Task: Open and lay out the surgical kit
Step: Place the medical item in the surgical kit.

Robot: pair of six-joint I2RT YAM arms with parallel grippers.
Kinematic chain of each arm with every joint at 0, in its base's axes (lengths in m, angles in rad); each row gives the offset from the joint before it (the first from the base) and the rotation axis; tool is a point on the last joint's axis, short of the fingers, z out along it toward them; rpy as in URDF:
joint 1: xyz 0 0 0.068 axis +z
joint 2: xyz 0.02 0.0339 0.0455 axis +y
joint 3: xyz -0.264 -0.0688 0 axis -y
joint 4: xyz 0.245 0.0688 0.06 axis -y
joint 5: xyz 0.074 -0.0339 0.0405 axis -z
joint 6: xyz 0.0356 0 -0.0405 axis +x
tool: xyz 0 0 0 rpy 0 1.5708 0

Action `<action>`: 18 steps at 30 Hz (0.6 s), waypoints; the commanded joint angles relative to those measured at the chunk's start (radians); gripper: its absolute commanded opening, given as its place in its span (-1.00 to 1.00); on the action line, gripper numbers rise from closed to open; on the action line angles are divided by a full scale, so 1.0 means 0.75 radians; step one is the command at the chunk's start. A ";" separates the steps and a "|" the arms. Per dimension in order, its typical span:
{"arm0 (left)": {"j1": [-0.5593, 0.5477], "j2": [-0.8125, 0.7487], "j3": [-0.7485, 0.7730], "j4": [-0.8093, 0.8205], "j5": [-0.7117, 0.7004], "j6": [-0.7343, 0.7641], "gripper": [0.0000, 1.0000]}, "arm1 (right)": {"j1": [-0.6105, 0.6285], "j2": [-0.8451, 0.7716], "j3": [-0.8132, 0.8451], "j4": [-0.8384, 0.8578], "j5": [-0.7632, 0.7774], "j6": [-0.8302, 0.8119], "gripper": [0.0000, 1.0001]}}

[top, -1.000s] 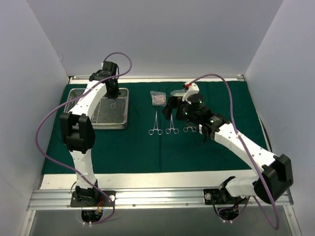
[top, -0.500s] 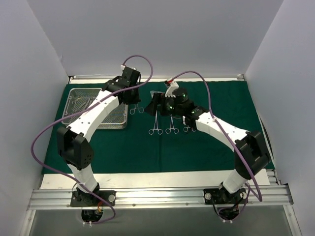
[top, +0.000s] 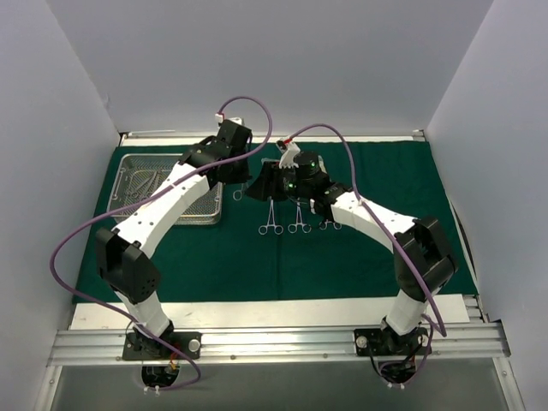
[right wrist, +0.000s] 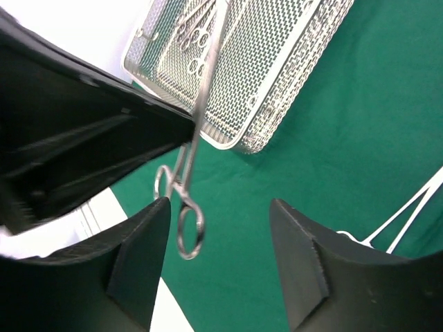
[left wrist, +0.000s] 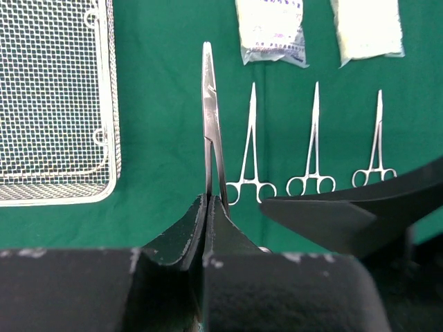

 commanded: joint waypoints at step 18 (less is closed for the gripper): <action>-0.011 -0.187 -0.152 0.287 0.082 0.036 -0.70 | -0.019 -0.027 0.043 0.115 -0.138 0.014 -1.00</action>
